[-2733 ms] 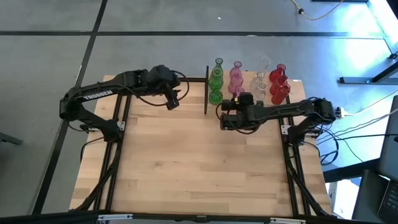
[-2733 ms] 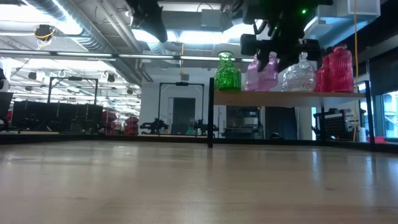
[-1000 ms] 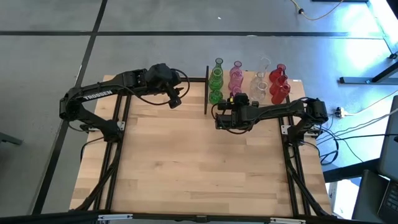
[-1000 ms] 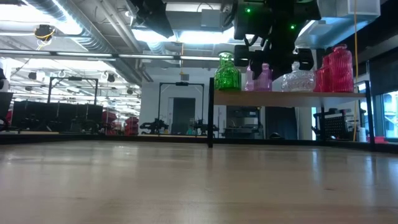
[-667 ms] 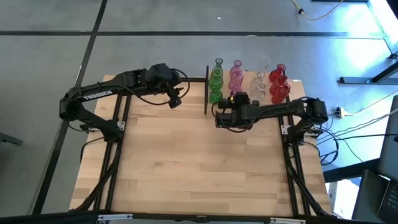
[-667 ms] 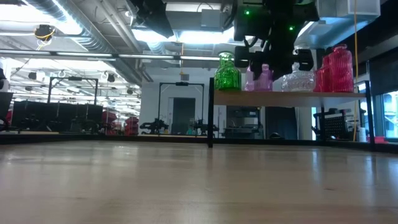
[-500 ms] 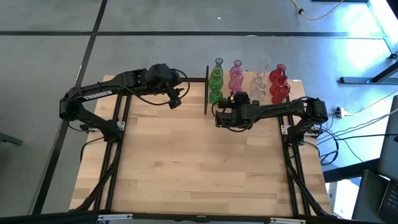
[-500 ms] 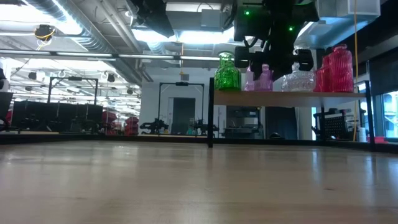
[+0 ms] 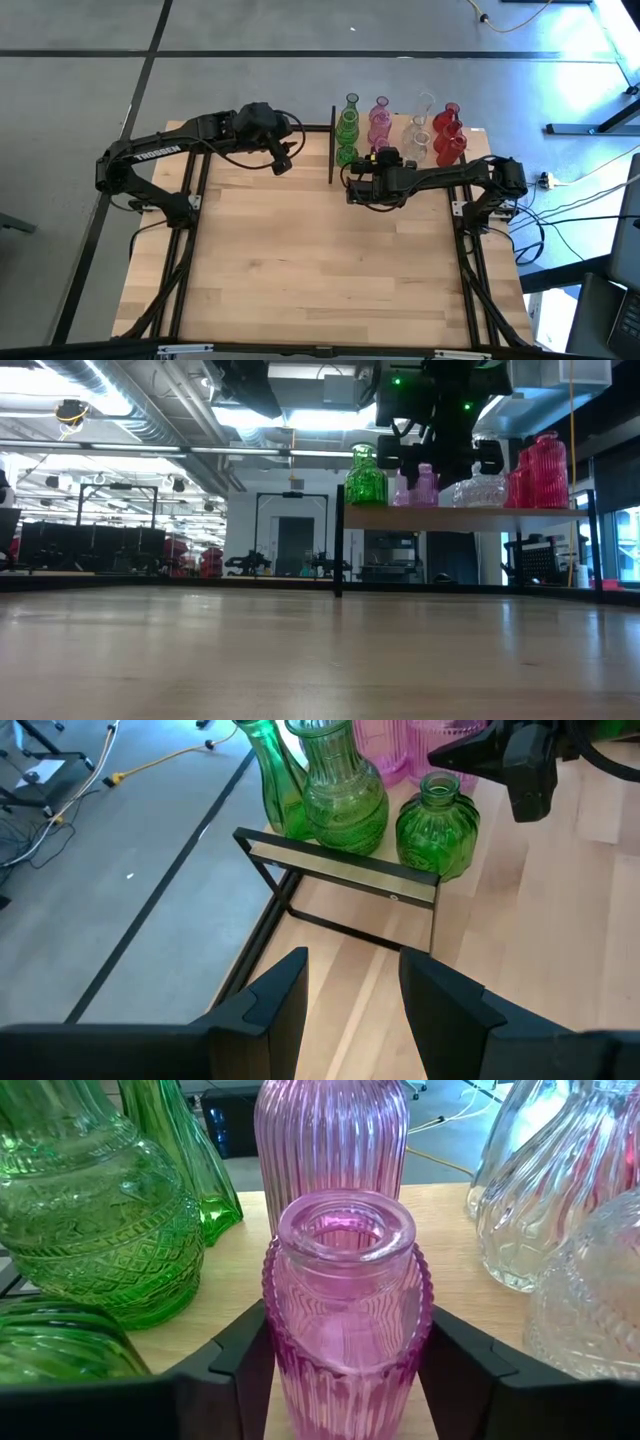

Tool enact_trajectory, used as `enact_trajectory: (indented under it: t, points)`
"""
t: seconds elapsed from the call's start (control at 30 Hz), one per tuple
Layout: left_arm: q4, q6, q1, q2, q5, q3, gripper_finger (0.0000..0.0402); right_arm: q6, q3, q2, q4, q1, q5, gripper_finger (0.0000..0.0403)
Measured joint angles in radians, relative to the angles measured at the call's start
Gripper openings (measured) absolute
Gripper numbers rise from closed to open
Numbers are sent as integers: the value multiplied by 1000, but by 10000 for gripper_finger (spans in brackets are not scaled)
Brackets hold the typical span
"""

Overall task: Sort vases onto shelf
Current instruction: Put the pink vase on the shelf aligned with the other pink vases

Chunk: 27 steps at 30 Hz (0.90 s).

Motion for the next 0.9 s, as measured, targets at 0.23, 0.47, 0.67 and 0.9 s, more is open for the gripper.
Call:
enact_trajectory:
  t: [0.23, 0.47, 0.67, 0.9]
  points:
    - [0, -2, 0, 0, 0, 0, 151, 0, 0, 0, -1, 1, -4, 189]
    - [0, -25, 0, 0, 11, 0, 151, 0, -1, 0, -9, 23, -1, 190]
    - [0, -26, 0, 0, 14, 0, 151, 4, -1, 0, -32, 27, 0, 191]
    - [0, -27, 0, 0, 14, 0, 151, 4, -3, 0, -30, 26, -43, 220]
